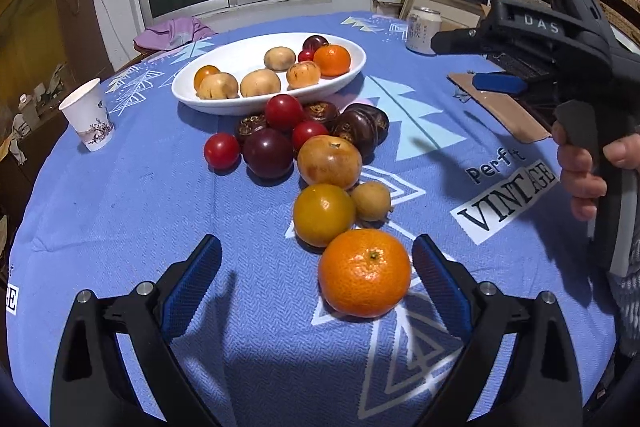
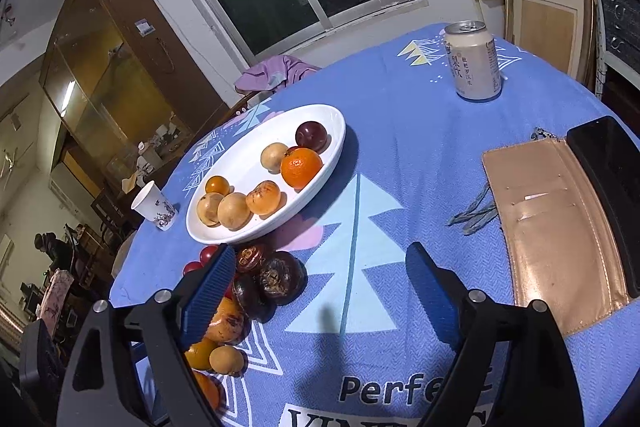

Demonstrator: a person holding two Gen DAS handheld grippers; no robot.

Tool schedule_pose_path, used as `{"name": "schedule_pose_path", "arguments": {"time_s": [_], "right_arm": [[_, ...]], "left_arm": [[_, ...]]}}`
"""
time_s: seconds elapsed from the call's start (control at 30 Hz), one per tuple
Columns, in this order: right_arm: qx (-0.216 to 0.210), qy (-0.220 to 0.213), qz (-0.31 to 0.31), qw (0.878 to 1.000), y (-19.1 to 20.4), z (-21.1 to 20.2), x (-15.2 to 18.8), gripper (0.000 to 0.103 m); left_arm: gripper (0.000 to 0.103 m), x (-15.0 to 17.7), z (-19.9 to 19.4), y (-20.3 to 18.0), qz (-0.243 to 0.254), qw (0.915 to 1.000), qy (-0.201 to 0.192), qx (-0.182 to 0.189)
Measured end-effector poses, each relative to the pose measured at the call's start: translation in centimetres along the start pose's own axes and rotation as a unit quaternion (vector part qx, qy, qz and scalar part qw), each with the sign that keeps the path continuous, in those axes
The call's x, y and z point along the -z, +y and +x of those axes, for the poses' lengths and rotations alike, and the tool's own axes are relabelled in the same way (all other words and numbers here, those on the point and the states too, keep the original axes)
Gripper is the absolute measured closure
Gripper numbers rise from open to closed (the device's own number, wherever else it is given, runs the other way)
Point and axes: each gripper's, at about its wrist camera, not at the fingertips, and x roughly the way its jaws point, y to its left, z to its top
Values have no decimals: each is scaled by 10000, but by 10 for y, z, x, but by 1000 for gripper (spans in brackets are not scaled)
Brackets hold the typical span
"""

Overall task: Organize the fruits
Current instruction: 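Grasp a mandarin with the left gripper while the right grasps a pale round fruit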

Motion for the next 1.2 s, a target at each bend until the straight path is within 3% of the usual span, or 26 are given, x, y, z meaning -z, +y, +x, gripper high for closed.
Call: {"name": "schedule_pose_path", "arguments": {"time_s": [0.17, 0.23, 0.4, 0.53, 0.7, 0.9, 1.07, 1.2], "right_arm": [[17, 26, -23, 10000, 0, 1, 1, 13], [25, 32, -42, 10000, 1, 2, 1, 13], [39, 74, -70, 9999, 2, 4, 3, 13], [34, 99, -97, 9999, 5, 5, 3, 13], [15, 114, -224, 9997, 10, 7, 6, 13], [-22, 1, -1077, 9942, 41, 0, 30, 13], [-26, 84, -2376, 9713, 84, -5, 73, 15], [-180, 315, -2899, 9564, 102, 0, 87, 35]], "left_arm": [[10, -1, 5, -6, 132, 9998, 112, 19], [23, -1, 7, -7, 141, 9997, 167, 68], [34, -1, 10, -9, 149, 9993, 225, 257], [49, -1, 11, -10, 142, 9981, 263, 547], [56, -1, 9, -6, 21, 9976, 212, 663], [56, -4, -7, 43, -716, 9972, -144, 139], [56, 0, 0, 82, -1340, 9909, 57, -112], [56, 3, 2, 90, -1437, 9884, 120, -480]]}}
